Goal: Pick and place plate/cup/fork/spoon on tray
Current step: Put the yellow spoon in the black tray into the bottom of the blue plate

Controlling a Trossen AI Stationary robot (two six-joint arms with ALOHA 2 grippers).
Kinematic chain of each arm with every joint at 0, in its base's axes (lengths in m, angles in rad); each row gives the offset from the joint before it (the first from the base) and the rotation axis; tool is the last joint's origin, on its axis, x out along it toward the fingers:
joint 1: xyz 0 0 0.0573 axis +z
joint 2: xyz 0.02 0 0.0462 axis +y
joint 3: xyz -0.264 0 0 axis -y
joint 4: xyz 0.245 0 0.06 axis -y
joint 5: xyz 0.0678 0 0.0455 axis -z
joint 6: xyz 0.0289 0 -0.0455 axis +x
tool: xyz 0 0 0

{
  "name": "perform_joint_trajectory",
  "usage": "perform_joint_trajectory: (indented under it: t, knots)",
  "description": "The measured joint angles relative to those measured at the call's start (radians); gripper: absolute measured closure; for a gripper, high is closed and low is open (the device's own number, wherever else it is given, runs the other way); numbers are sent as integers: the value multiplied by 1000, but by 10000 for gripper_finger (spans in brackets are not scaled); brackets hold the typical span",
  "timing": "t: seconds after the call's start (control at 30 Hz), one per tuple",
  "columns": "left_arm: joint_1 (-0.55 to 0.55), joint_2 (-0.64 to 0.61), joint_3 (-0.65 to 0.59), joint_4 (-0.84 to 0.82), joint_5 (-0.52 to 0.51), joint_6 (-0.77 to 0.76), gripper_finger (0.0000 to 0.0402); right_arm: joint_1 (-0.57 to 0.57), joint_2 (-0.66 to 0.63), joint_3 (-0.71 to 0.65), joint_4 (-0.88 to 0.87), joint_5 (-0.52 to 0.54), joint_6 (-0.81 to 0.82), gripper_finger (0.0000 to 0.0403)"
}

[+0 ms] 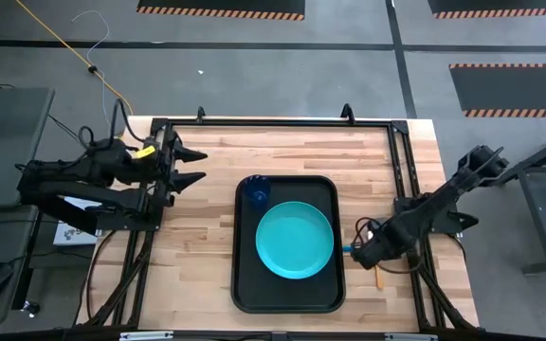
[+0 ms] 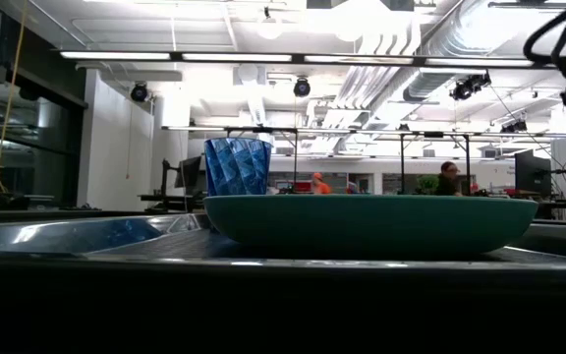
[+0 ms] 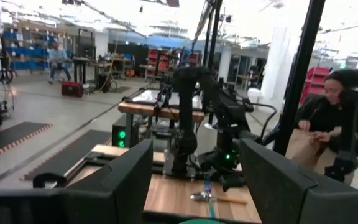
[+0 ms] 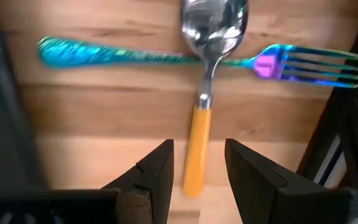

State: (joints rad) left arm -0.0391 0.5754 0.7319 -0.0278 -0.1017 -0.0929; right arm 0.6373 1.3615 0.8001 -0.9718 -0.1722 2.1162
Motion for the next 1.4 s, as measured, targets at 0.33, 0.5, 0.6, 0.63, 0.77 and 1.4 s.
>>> perform_joint_trajectory:
  t: [0.33, 0.5, 0.6, 0.63, 0.77, 1.4]
  knots:
    - [0, 22, 0, -7, 0, -7, 172, -22, 66, -105, 126, -20, 23, 268]
    - [0, 22, 0, -6, 0, -7, 172, -14, 63, -154, 179, -42, 23, 268]
    - [0, 22, 0, -6, 0, -8, 172, -13, 63, -172, 212, -42, 23, 268]
    - [0, 22, 0, -5, 1, -8, 172, -14, 61, -178, 226, -45, 21, 268]
    - [0, 22, 0, -5, 1, -8, 172, -14, 59, -197, 255, -47, 14, 273]
    - [0, 22, 0, -5, 1, -8, 172, -11, 45, -121, 197, -50, -138, 388]
